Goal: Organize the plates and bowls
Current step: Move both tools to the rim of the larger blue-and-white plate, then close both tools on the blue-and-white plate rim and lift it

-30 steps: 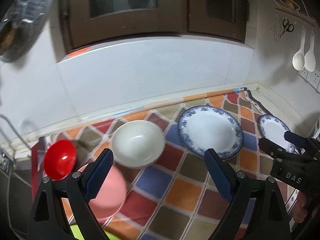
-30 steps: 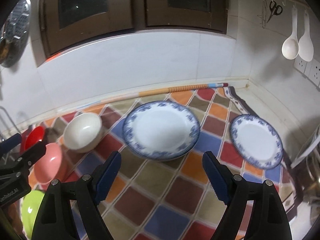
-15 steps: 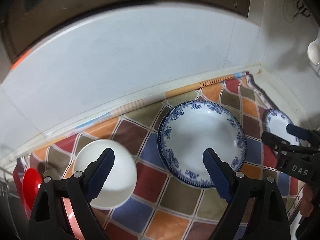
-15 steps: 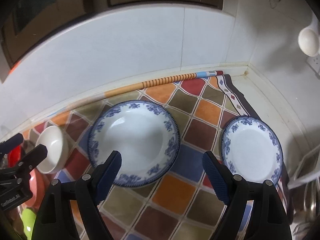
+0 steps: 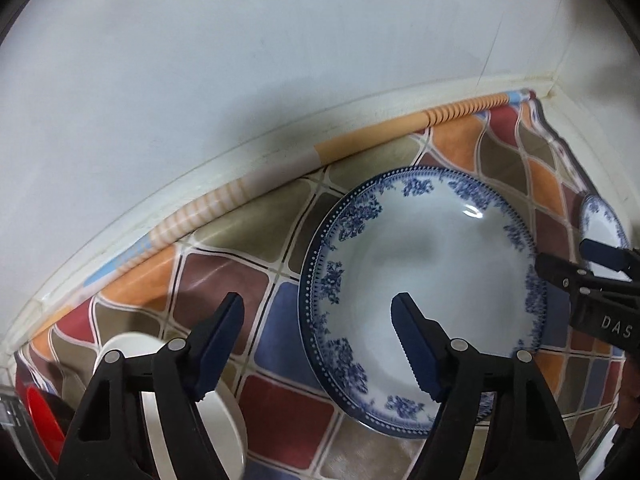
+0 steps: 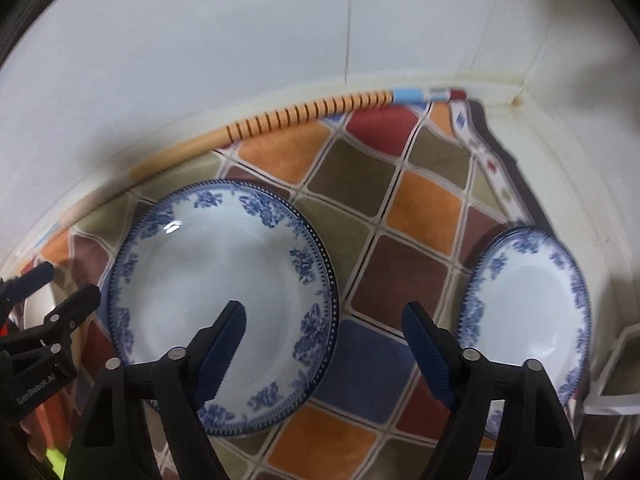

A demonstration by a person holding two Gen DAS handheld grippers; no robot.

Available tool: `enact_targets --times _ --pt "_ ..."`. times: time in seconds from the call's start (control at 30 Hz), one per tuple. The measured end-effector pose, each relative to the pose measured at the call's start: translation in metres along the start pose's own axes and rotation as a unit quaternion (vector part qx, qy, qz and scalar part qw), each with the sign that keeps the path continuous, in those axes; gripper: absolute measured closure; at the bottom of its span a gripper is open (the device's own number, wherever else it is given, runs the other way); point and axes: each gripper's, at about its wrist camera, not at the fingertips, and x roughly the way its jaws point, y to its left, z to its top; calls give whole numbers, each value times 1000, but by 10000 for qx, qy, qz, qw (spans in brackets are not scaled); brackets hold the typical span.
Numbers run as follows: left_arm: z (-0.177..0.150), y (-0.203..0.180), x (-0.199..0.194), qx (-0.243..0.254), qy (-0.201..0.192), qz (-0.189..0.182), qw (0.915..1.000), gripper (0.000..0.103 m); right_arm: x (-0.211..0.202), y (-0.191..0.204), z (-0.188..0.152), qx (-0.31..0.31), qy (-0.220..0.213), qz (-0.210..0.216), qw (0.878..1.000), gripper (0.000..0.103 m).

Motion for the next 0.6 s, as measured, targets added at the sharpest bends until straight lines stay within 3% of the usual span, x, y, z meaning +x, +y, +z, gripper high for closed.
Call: enact_targets --times 0.6 --pt "2 4 41 -86 569 -189 9982 60 45 1 0 -57 572 34 9983 47"
